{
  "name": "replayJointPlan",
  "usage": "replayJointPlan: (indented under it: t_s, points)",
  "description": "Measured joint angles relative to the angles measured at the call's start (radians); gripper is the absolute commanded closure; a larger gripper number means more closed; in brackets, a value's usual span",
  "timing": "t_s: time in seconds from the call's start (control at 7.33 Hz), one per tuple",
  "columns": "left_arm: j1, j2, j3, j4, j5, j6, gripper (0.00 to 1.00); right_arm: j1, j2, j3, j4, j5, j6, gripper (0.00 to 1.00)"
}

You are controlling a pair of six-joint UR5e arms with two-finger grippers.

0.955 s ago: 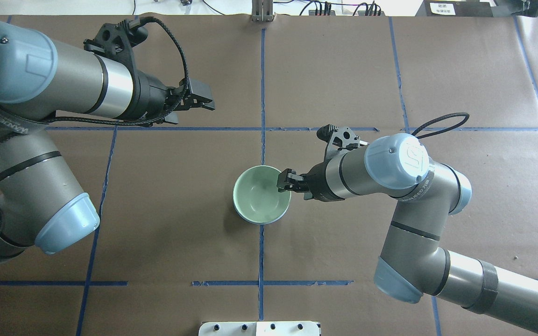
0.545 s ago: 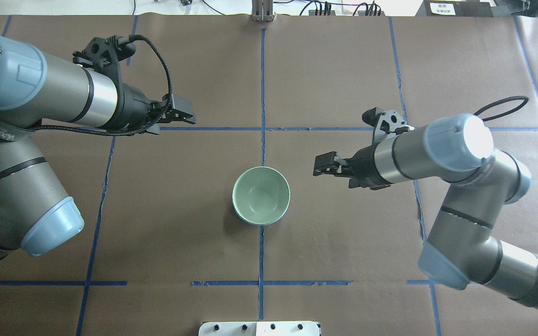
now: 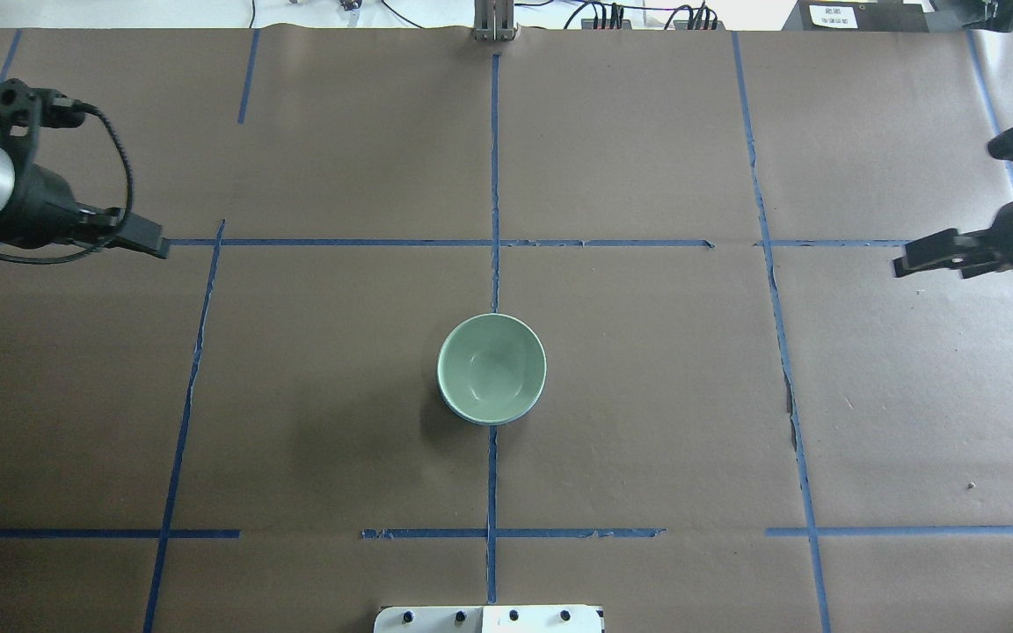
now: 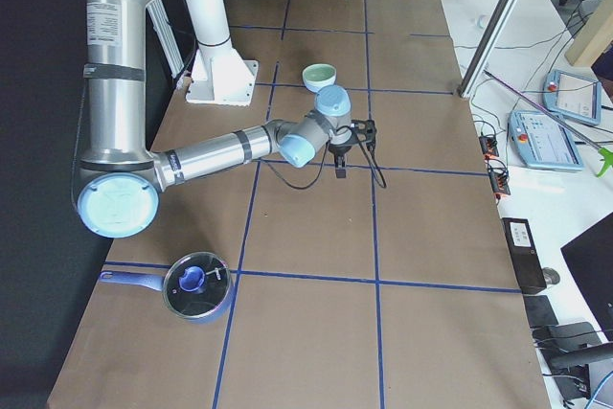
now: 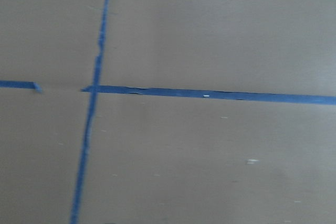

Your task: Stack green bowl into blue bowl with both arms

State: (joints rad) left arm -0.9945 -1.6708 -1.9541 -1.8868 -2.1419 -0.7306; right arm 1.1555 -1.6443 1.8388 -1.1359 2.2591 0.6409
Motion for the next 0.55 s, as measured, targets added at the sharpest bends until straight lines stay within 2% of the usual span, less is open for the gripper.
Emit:
replayJointPlan:
  t_s: [0.27,0.41,0.55]
  points:
    - [-0.197,0.099,0.08,0.018,-0.087,0.35,0.12,0.246,0.018,-0.081,-0.289,0.045,-0.529,0.0]
    - [-0.31,0.115,0.136,0.067,-0.148,0.526,0.12,0.325,0.06,-0.135,-0.416,0.05,-0.729,0.0]
    - [-0.423,0.117,0.183,0.167,-0.189,0.71,0.07,0.377,0.085,-0.187,-0.488,0.054,-0.871,0.0]
